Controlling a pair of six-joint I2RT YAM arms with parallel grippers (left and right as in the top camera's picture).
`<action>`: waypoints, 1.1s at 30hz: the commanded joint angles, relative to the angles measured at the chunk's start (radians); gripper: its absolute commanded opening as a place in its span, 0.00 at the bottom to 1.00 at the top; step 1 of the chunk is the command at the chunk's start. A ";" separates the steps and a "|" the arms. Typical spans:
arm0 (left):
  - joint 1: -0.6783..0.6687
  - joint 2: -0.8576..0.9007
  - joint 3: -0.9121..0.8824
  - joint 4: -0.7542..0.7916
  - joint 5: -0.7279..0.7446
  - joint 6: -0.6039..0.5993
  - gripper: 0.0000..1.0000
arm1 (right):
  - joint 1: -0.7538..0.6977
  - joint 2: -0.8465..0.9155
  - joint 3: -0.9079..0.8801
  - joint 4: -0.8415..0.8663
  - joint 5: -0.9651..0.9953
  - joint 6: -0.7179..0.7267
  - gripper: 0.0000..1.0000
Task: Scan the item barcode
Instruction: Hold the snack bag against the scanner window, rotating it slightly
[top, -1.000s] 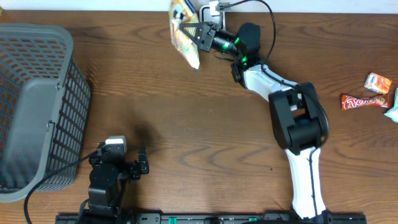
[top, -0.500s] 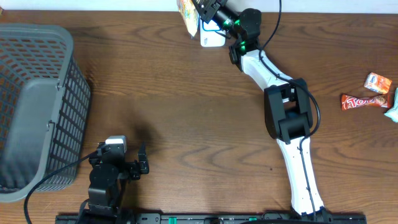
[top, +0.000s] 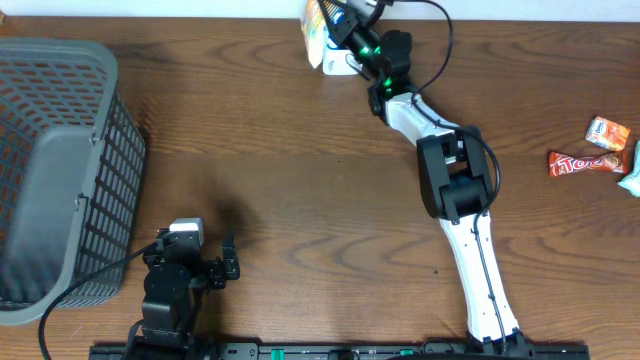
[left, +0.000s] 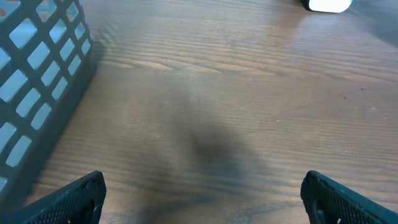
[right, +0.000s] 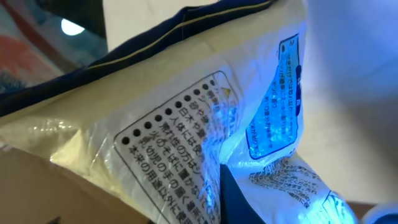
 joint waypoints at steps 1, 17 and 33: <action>0.002 -0.006 0.014 0.001 0.010 0.017 0.99 | -0.035 -0.009 0.024 -0.016 0.037 -0.058 0.01; 0.002 -0.006 0.014 0.001 0.010 0.017 0.99 | -0.127 -0.009 0.024 0.039 -0.168 -0.053 0.01; 0.002 -0.006 0.014 0.001 0.010 0.017 0.99 | -0.048 -0.009 0.024 -0.070 -0.247 -0.167 0.01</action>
